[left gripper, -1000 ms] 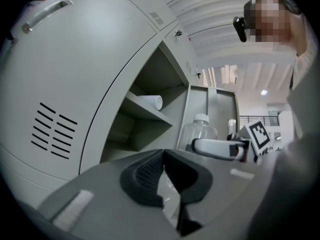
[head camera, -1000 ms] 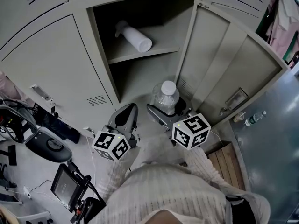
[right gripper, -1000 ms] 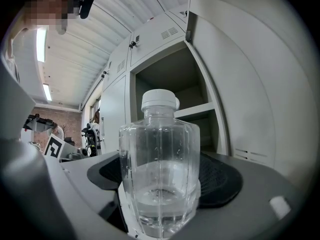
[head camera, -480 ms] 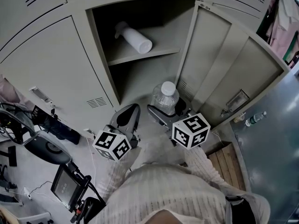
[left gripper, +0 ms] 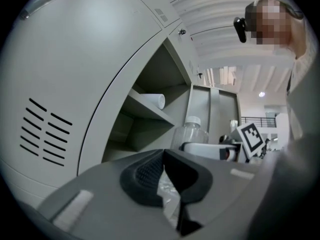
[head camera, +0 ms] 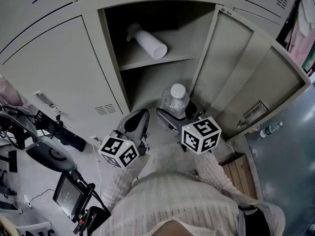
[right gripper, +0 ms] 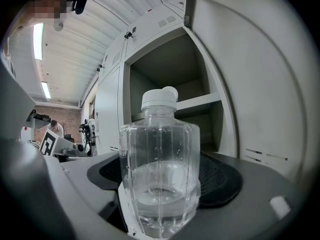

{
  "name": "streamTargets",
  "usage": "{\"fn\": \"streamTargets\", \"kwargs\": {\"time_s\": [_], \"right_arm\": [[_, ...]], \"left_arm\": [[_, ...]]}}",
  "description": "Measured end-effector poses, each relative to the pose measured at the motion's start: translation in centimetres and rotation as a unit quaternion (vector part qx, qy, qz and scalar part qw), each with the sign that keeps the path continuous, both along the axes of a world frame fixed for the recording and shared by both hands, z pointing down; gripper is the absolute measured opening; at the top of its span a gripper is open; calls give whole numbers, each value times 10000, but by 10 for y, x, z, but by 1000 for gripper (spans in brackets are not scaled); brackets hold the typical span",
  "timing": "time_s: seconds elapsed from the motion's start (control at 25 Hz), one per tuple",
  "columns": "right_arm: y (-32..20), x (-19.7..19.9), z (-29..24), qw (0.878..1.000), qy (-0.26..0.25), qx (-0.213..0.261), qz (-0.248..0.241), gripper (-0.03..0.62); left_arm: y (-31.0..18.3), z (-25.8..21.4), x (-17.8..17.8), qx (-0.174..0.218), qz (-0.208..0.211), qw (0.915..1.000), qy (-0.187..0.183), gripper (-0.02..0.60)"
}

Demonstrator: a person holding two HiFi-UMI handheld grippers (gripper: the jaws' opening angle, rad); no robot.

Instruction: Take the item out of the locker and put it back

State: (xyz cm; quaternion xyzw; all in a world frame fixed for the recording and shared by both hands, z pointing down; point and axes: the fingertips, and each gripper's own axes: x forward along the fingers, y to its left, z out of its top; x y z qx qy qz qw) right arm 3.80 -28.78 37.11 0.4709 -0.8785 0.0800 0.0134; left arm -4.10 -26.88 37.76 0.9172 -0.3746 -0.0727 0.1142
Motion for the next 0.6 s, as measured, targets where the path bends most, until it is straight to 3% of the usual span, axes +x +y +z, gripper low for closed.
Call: {"fn": "streamTargets", "kwargs": {"time_s": [0.24,0.6], "right_arm": [[-25,-12,4,9998,127,53,-108,431],[-60,-30,9,9994,256,40,-213,431]], "left_arm": [[-7,-6,-1,221,42,9996,-189,8],[-16,-6,-4,212,111,9994,-239,8]]}}
